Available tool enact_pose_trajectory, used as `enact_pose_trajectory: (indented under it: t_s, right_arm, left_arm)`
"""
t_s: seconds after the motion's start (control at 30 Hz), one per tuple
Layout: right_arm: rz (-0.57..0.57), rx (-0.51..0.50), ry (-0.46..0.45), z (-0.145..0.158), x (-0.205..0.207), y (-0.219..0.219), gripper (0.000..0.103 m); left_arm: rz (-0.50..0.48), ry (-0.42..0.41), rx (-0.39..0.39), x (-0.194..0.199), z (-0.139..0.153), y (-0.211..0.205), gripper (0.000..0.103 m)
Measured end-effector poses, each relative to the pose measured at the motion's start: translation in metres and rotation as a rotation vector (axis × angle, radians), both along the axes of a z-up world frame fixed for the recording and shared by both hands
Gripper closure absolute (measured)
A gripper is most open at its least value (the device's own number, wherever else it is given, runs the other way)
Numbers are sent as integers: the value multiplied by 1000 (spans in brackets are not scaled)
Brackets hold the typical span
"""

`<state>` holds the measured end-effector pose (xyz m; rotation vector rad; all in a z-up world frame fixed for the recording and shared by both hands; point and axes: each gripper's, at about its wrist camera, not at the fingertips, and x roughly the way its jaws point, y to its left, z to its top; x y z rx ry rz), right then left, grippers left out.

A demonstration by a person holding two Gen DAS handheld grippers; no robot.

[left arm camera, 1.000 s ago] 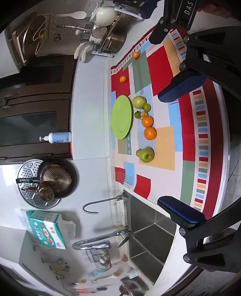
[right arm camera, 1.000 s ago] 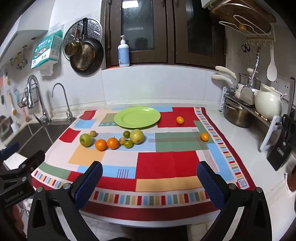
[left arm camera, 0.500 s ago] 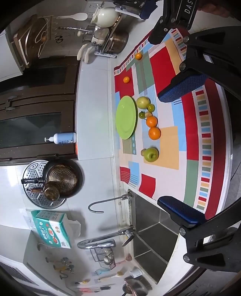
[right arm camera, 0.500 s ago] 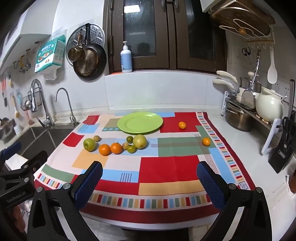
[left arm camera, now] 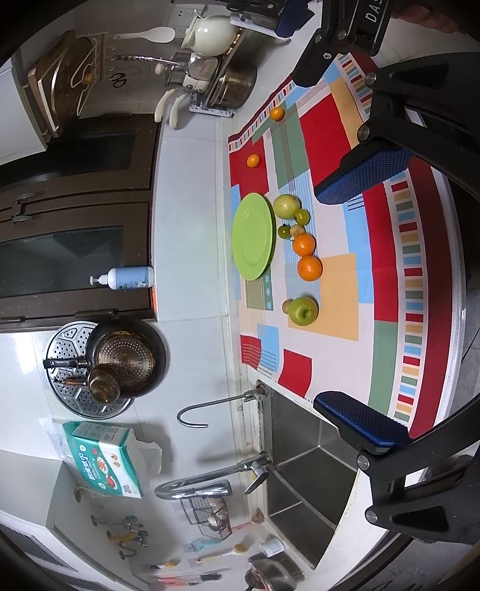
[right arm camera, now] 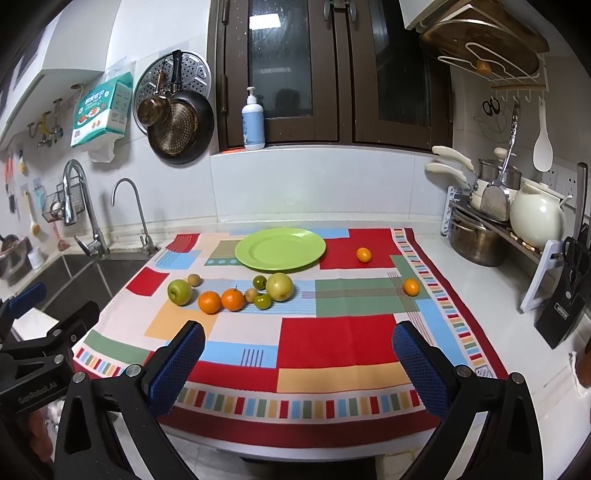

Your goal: Organize fruits

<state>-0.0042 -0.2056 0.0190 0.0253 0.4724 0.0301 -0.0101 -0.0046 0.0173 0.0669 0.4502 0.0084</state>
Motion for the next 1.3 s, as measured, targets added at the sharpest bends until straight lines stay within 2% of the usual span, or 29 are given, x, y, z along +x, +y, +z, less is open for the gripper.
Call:
enact_pose_trajectory:
  t_s: [1.3]
  right_arm:
    - [6, 4, -22, 3, -1, -1, 1]
  left_arm:
    - [-10, -30, 1, -1, 4, -3, 0]
